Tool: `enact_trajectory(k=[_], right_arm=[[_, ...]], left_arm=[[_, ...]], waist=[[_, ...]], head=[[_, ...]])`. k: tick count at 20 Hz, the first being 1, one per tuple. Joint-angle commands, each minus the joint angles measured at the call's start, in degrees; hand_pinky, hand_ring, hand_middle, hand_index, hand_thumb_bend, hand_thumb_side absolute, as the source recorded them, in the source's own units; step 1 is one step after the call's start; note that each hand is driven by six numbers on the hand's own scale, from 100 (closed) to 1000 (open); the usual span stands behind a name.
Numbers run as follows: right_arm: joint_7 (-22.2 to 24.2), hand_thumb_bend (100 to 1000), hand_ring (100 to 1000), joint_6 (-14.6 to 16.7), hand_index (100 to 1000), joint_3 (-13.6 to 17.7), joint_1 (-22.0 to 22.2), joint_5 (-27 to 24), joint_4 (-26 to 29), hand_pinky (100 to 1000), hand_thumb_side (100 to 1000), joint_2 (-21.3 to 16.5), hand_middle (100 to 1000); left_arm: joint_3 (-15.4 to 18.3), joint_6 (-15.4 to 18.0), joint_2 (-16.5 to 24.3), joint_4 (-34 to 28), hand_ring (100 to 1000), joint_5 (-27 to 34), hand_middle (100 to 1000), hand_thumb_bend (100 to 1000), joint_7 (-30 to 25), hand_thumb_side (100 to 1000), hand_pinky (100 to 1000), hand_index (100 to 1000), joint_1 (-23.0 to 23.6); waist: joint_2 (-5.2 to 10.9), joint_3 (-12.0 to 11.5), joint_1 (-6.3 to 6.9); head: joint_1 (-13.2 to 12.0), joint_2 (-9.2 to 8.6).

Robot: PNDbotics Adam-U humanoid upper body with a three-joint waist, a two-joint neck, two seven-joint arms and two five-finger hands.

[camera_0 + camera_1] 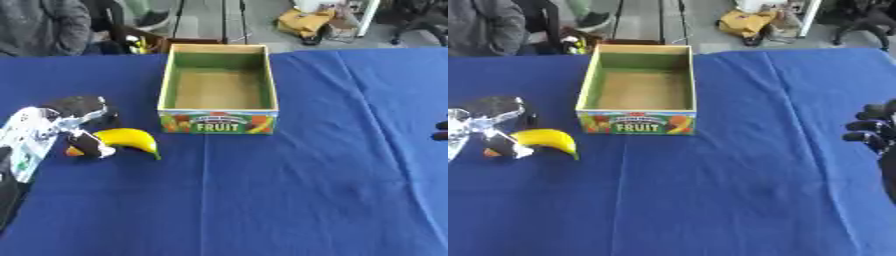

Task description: Pick up objects on the table and place them in the box.

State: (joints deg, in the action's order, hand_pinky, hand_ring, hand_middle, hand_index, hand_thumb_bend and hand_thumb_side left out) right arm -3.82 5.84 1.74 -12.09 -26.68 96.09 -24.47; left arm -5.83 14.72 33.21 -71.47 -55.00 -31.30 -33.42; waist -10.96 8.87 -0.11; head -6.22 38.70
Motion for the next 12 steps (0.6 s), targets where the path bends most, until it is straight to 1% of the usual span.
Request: enact_trajectory(k=[1,2,4,5,6,7,12], right_arm=[[0.1,100,569,0.2,643,0.4,-0.6,-0.1,0.5,537,621,-1.0,562],[0.1,100,569,0.2,643,0.4,-0.6,-0.1,0.5,537,621,-1.0,562],[0.2,100,570,0.2,643,0.4,-0.6,-0.1,0.5,537,621,-1.1,562],[0.2,100,570,0.2,643,0.4,-0.6,-0.1,0.5,537,621,-1.1,562],[0.2,100,570,0.2,643,0.4,-0.7,-0.1,0.5,537,621,-1.1,562],[0.2,100,570,0.2,643,0.4,-0.7,-0.1,0.5,537,621,-1.1,562],[0.2,100,570,0.2,643,0.3,-0.6,-0.1,0.5,537,621,-1.1,562]], left_arm=[[0.0,0.0,1.1,-0.5,461,0.1,459,370,0.5,249,514,580,-0.7],[0.0,-0.1,1.1,-0.5,459,0.2,457,361,0.7,246,512,577,-0.7],[0.1,-0.3,1.1,-0.6,442,0.5,431,301,1.2,226,495,541,-0.7],[0.2,-0.4,1.1,-0.6,438,0.7,425,294,1.4,224,491,534,-0.7],[0.2,-0.5,1.1,-0.7,432,0.9,416,255,1.6,236,484,523,-0.7],[0.2,-0.6,1.1,-0.8,429,1.1,412,270,1.7,220,482,518,-0.7],[0.8,-0.6,1.6,-2.0,421,3.1,397,241,0.8,225,478,500,-1.1]], waist=[[0.78,-0.1,-0.13],[0.78,-0.1,-0.14],[0.79,-0.1,-0.17],[0.79,-0.1,-0.18],[0.8,-0.1,-0.19],[0.81,-0.2,-0.19],[0.9,-0.2,-0.24]], head=[[0.0,-0.41],[0.0,-0.42],[0.0,-0.44],[0.0,-0.45],[0.0,-0.47],[-0.1,-0.49],[-0.1,-0.55]])
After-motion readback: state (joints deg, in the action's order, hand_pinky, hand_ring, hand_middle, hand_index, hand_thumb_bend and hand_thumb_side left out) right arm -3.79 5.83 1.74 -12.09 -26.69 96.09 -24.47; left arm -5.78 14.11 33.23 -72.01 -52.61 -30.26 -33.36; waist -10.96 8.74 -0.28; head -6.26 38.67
